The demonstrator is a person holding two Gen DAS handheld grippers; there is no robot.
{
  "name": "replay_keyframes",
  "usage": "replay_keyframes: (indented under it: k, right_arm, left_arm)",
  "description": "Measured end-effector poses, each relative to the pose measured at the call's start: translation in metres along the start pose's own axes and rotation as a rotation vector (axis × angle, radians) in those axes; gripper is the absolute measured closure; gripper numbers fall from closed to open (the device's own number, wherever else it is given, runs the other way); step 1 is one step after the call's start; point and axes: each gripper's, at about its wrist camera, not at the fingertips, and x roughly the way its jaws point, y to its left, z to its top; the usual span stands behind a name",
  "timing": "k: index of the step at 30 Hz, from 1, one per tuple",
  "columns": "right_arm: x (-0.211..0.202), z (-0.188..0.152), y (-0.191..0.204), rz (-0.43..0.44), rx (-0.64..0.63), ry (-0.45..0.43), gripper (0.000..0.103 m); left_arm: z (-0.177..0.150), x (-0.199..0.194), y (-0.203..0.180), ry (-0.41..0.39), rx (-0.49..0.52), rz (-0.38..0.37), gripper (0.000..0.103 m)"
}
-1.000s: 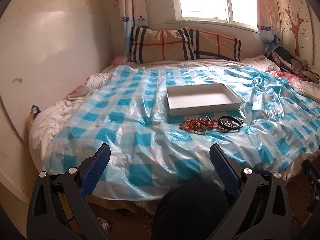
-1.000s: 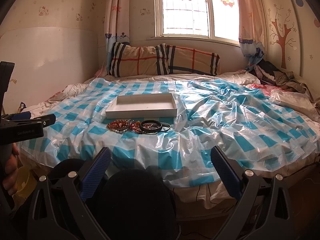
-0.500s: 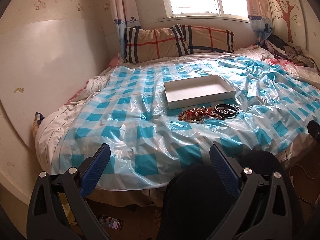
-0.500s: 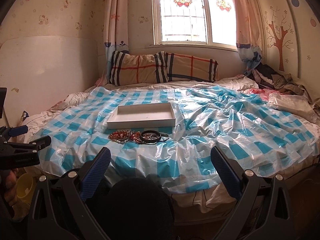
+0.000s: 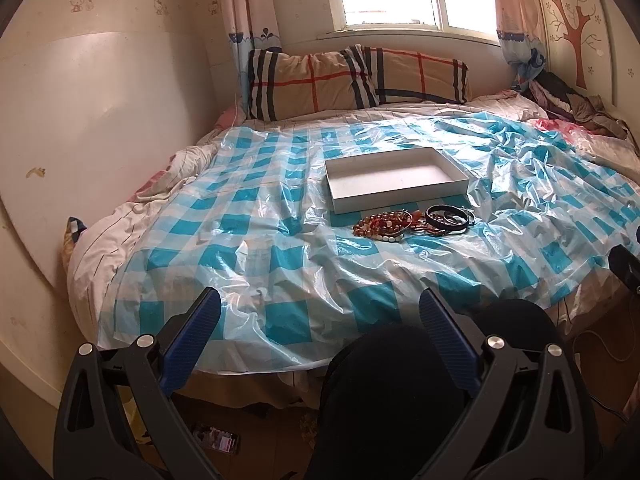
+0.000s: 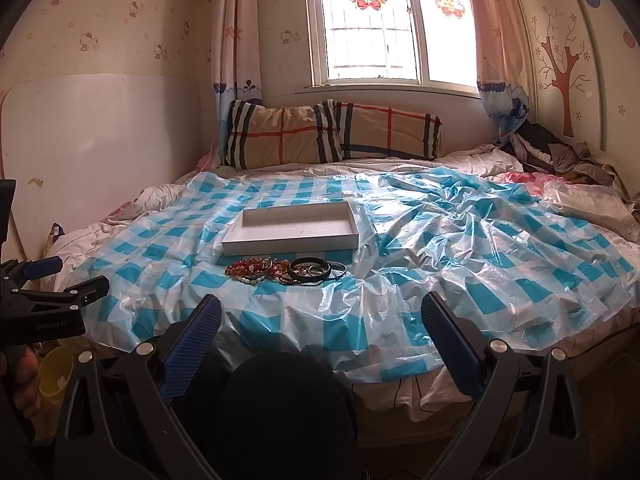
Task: Organize jewelry
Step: 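Move both tools toward the bracelet pile beside the white box, then grasp the black leather bracelet with the right tool while the left tool grasps the red string bracelet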
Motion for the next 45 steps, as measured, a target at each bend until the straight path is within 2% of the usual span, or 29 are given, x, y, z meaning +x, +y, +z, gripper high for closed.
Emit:
replay_keyframes:
  k: [8,15,20,27,37,42,45]
  right_arm:
    - [0.01,-0.001,0.001,0.008,-0.007,0.008,0.007]
    - [0.036,0.005,0.0,0.008,-0.049,0.03,0.007]
    - [0.067,0.014,-0.005,0.032,-0.069,0.053,0.007]
    - [0.124,0.03,-0.01,0.096,-0.079,0.093,0.007]
    - [0.265,0.052,0.009,0.171,-0.225,0.289,0.007]
    - [0.31,0.049,0.023,0.196,-0.295,0.359,0.007]
    - [0.326,0.047,0.018,0.246,-0.268,0.405,0.011]
  left_arm:
    - [0.002,0.012,0.0,0.032,-0.007,-0.018,0.008]
    - [0.009,0.043,0.001,0.065,-0.014,-0.053,0.008]
    - [0.024,0.073,-0.004,0.087,0.017,-0.07,0.01]
    - [0.048,0.135,-0.026,0.127,0.071,-0.126,0.015]
    - [0.057,0.196,-0.035,0.17,0.086,-0.169,0.014]
    - [0.053,0.215,-0.03,0.188,0.088,-0.174,0.013]
    - [0.055,0.224,-0.029,0.194,0.088,-0.188,0.013]
